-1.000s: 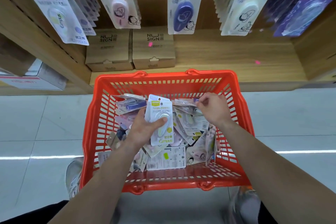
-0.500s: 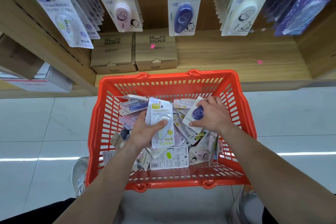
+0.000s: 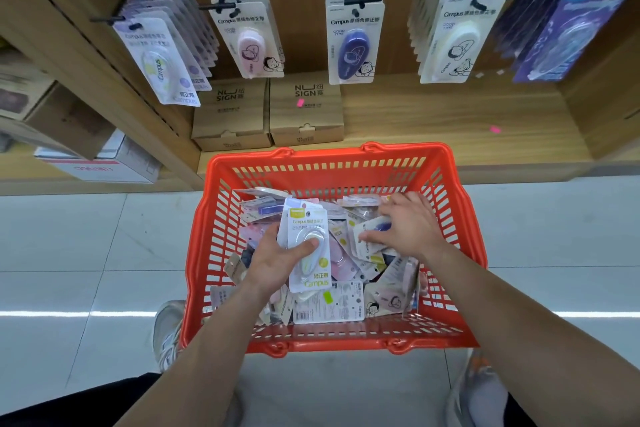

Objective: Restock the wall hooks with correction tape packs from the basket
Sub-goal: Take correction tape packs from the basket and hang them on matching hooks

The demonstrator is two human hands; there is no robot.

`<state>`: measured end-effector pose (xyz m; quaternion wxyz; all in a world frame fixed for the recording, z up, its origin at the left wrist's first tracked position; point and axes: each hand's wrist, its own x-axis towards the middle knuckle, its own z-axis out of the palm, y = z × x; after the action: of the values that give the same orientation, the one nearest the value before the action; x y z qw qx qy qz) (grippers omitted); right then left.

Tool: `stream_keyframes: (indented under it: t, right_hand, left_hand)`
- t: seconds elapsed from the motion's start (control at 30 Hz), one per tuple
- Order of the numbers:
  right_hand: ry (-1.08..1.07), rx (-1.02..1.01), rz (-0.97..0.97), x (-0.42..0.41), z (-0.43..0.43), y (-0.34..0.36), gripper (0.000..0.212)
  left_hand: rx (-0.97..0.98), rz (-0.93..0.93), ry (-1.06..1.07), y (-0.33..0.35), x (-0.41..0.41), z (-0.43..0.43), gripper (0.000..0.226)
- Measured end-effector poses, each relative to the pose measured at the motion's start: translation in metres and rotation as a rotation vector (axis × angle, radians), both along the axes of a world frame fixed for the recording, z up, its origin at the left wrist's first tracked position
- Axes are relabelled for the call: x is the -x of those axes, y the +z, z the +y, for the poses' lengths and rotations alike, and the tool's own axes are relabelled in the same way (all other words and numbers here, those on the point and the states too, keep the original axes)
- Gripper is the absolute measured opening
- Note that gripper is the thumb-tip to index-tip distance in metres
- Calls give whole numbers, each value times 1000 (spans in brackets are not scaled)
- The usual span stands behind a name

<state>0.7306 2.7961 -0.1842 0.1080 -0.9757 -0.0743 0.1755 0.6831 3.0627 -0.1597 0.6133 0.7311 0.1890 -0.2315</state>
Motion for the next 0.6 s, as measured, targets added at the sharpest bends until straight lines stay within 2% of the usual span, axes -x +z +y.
stream_keyframes:
  t: [0.07, 0.23, 0.33, 0.4, 0.5, 0.6]
  right_hand:
    - [-55, -131, 39, -2, 0, 4, 49]
    - [-283, -559, 125, -2, 8, 28, 55]
    - [-397, -843, 180, -1, 19, 52, 72]
    - [-458, -946, 209, 2, 26, 76, 60]
    - [-554, -1068, 279, 8, 34, 111, 43]
    - [-511, -1230, 339, 17, 41, 147, 25]
  left_hand:
    - [-19, -13, 4, 7, -1, 0, 44]
    - [-10, -30, 32, 32, 0, -2, 41]
    - [-4, -73, 14, 49, 0, -8, 38]
    - [10, -92, 58, 66, -1, -12, 42]
    - [4, -129, 80, 96, -3, -15, 63]
    - [28, -170, 49, 128, -4, -20, 55]
